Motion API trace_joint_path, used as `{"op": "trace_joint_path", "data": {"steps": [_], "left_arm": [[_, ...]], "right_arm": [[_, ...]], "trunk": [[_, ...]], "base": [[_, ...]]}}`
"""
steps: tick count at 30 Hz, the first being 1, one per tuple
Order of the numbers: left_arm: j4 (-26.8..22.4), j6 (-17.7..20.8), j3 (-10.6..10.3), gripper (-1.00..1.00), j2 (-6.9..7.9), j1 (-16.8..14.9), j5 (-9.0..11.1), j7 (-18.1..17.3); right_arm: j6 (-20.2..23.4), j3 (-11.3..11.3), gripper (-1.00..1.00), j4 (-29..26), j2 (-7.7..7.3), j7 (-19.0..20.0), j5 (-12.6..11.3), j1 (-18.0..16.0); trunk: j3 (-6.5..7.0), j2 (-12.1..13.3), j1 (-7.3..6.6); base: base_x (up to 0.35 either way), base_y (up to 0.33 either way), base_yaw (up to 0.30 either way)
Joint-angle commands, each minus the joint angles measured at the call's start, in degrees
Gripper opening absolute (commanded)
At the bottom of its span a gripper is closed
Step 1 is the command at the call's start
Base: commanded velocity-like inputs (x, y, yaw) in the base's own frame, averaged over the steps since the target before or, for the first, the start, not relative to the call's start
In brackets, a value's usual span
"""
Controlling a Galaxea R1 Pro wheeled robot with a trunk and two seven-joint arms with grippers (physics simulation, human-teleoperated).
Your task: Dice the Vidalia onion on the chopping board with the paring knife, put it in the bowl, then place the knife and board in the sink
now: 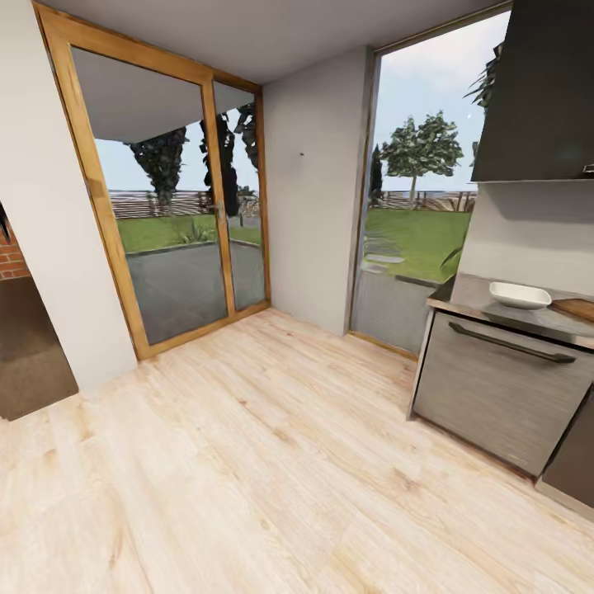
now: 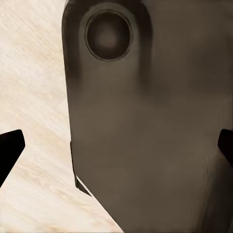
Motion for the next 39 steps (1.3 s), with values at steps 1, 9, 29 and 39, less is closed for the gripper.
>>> {"op": "trace_joint_path", "data": {"steps": [1, 9, 29, 39], "left_arm": [[0.0, 0.0, 0.0, 1.0, 0.0, -0.01, 0.0, 0.0], [0.3, 0.08, 0.22, 1.0, -0.63, 0.41, 0.31, -0.16], [-2.82, -2.57, 0.54, 1.0, -0.24, 0.35, 0.3, -0.04], [-31.37, -3.22, 0.6, 1.0, 1.17, 0.35, 0.31, -0.01]], "right_arm": [[0.0, 0.0, 1.0, 0.0, 0.0, 0.0, 0.0, -0.01], [-0.35, 0.16, 1.0, -1.23, 1.9, -0.09, 0.23, -0.65], [-6.77, 0.1, 1.0, -4.29, 1.77, -0.08, 0.42, -0.88], [-16.13, 0.16, 1.0, -26.87, 0.9, -1.44, 0.59, -0.88]], "trunk": [[-0.03, -0.02, 0.0], [-0.03, -0.02, 0.0], [-0.03, -0.02, 0.0], [-0.03, -0.02, 0.0]], "base": [[0.0, 0.0, 0.0], [0.0, 0.0, 0.0], [0.0, 0.0, 0.0], [0.0, 0.0, 0.0]]}}
